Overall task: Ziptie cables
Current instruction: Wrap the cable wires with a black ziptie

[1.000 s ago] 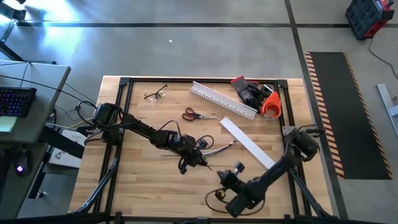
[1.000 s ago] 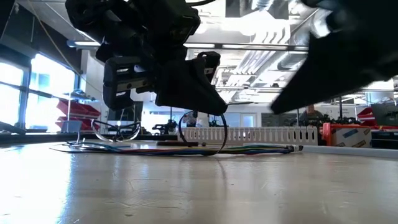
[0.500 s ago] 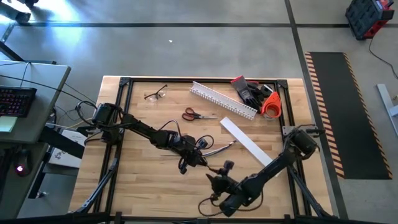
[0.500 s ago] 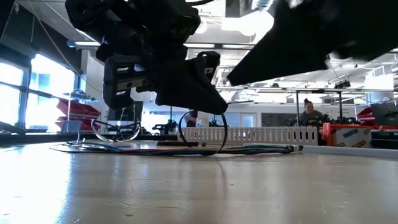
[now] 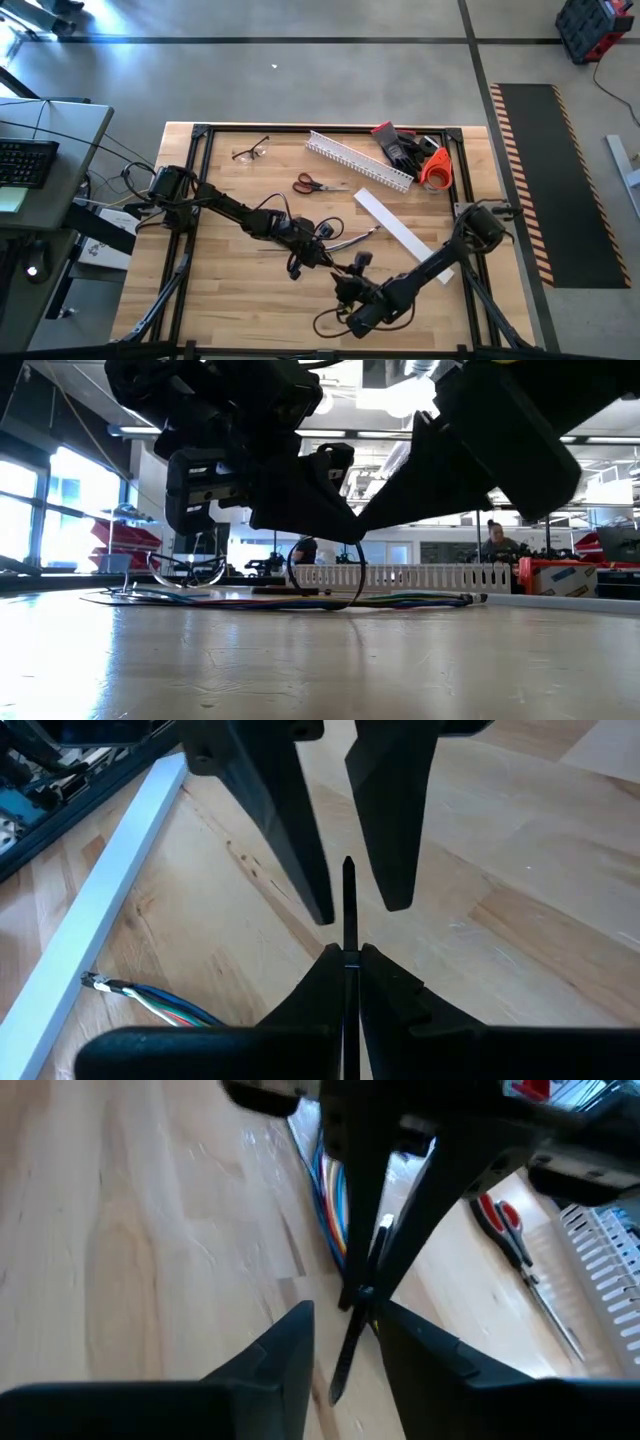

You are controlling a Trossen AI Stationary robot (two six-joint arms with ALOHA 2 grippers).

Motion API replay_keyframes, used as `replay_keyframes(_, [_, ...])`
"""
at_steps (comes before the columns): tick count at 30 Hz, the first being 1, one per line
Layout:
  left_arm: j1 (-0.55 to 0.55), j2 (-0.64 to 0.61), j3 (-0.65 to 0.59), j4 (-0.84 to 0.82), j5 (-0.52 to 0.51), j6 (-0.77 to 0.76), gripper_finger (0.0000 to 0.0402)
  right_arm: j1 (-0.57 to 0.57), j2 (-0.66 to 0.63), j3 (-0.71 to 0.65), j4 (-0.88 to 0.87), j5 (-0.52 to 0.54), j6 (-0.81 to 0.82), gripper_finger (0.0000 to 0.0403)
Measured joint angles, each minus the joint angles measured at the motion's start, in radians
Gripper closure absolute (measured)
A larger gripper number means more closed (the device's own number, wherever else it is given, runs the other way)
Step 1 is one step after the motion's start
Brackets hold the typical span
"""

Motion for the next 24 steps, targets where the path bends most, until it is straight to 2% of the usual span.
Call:
replay_keyframes(12, [0.000,0.000,0.000,0.000,-0.001,-0.001,0.0401,-0.006,0.027,-0.001,0.001,0.034,0.062,0.0314])
replay_keyframes(19, [0.000,0.000,-0.001,-0.006,-0.001,-0.002,0.0401,-0.016,0.027,-0.001,0.000,0.021,0.087,0.0362])
replay_keyframes(24, [0.000,0.001,-0.002,-0.013,0.000,-0.002,0.0401,-0.026,0.027,-0.001,0.001,-0.040,0.089,0.0399])
